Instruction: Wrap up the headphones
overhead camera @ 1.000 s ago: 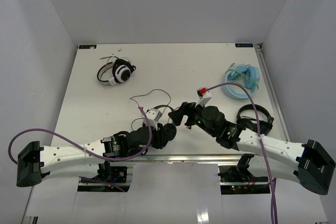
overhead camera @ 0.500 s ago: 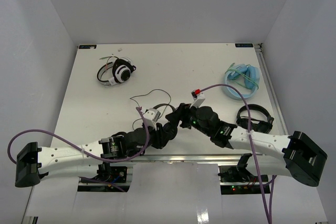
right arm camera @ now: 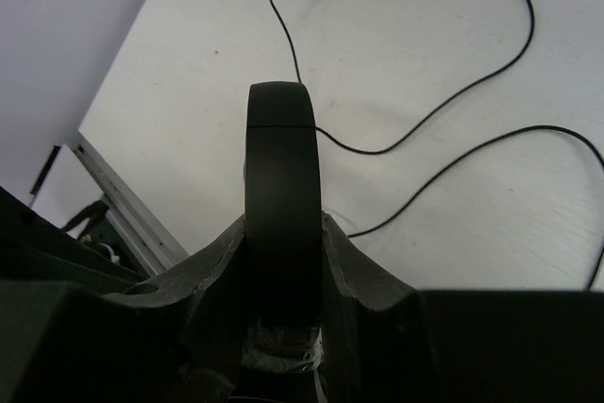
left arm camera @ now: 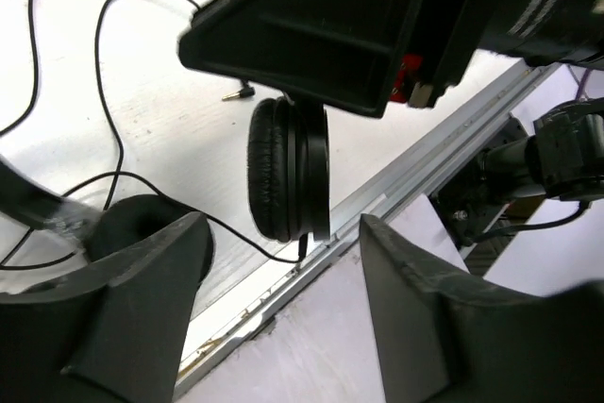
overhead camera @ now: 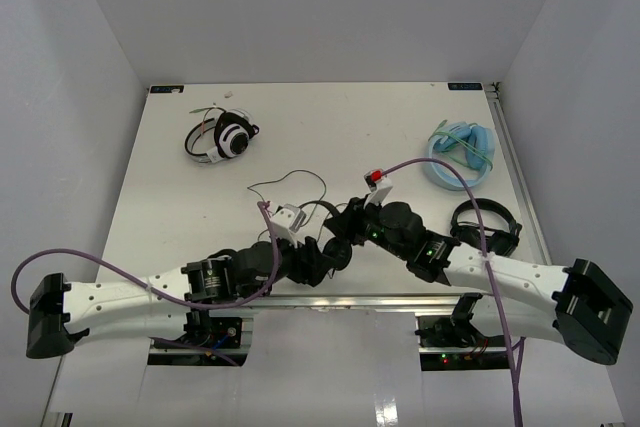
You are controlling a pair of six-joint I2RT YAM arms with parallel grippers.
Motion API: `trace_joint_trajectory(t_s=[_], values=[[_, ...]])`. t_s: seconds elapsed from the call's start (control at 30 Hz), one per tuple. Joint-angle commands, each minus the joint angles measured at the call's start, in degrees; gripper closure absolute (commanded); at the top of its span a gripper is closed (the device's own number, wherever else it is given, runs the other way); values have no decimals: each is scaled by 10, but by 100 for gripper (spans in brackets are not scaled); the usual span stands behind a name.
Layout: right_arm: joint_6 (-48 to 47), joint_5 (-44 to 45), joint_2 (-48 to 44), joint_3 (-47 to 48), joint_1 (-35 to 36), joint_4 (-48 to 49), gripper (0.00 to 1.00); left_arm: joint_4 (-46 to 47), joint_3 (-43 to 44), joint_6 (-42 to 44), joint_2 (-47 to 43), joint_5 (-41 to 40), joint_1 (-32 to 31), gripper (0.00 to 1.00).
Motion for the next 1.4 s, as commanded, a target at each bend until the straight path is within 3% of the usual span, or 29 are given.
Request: trace_joint_trajectory(t_s=[0.0, 0.17, 0.4, 0.6, 0.87, 1.37], values=[[-79, 10, -77, 33, -17, -102, 92, -92, 89, 14, -16, 15, 0, 21], [-126, -6, -126, 48, -36, -208, 92, -197, 173, 28, 2, 13, -1, 17], [-150, -92, -201, 26, -36, -245, 92, -263, 240, 72, 53, -88, -1, 21], [-125, -158, -237, 22, -36, -244, 92, -259, 241, 119, 121, -121, 0, 25], [-101, -209, -276, 18, -36, -237, 92, -194, 187, 145, 132, -146, -1, 31], [-82, -240, -284, 21, -36, -234, 92, -132, 168, 182, 104, -116, 0, 62]])
